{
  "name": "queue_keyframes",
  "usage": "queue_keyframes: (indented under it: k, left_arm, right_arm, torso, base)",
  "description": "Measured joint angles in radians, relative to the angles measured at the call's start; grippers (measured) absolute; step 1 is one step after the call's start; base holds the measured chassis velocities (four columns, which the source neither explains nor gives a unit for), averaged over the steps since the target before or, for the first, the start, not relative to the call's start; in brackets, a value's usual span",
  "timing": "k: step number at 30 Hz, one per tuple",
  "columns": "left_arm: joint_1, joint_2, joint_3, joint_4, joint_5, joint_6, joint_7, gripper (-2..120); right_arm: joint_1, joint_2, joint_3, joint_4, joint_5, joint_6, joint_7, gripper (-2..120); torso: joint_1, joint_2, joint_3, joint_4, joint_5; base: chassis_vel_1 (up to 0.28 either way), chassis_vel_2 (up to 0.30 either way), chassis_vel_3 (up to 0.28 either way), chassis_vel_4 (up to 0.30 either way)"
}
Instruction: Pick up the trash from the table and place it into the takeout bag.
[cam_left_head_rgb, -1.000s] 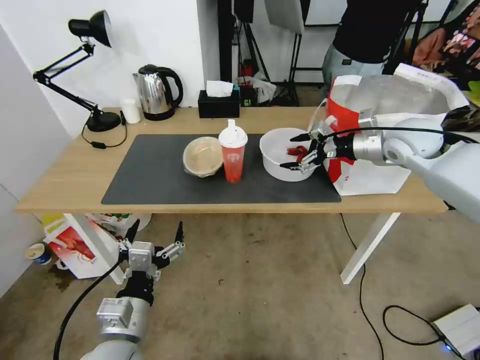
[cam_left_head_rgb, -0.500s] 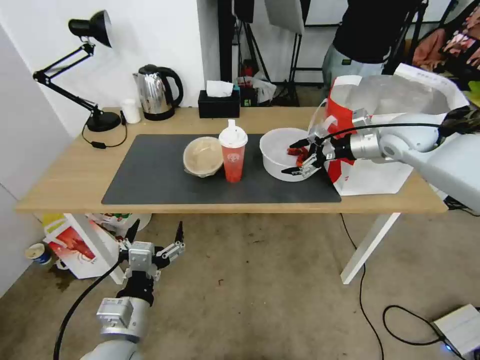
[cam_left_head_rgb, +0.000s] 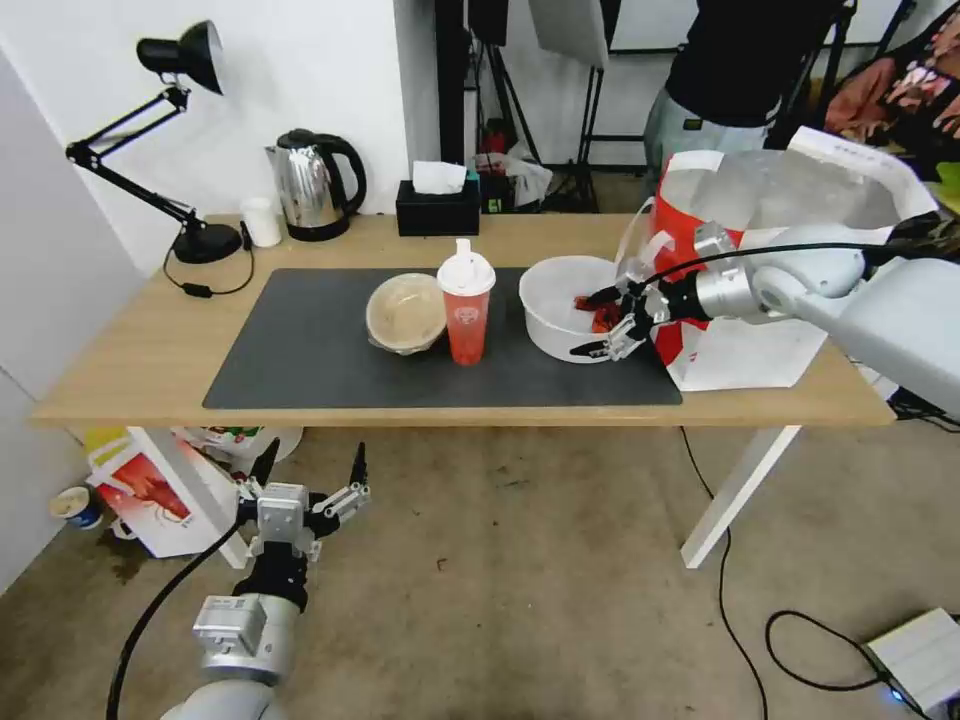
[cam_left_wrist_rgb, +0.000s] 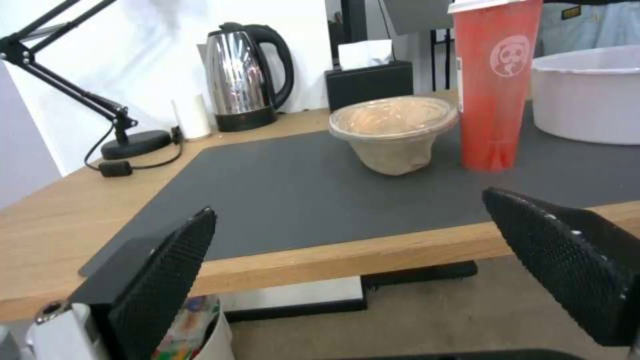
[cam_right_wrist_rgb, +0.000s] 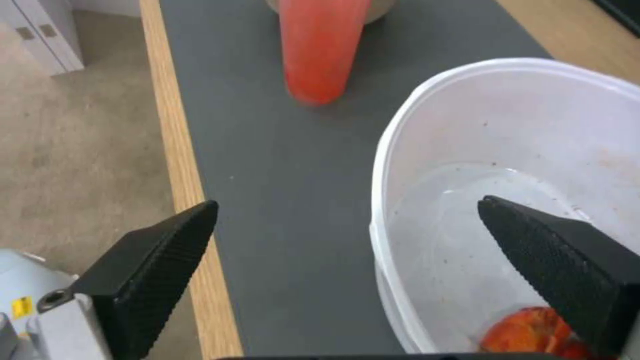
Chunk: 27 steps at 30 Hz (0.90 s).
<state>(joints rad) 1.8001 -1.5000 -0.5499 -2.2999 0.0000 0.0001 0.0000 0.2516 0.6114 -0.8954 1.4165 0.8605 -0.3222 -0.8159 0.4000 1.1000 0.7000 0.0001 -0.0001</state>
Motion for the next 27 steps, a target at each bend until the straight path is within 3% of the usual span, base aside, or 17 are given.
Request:
queue_keyframes:
  k: [11,27]
  left_arm:
    - [0.0,0.0,0.0,0.0,0.0,0.0,0.0,100]
    - [0.0,0.0,0.0,0.0,0.0,0.0,0.0,100]
  right_arm:
    - [0.016,0.061,-0.035,-0.074,-0.019,0.001,-0.01,100]
    - [0.009,0.081,-0.037,-0.109,-0.036,0.004,-0.017,100]
  torso:
    - [0.0,0.0,0.0,0.0,0.0]
    - [0.0,0.0,0.0,-0.0001,0.0001]
  base:
    - [0.0,0.0,0.0,0.0]
    - [0.0,0.0,0.0,0.0]
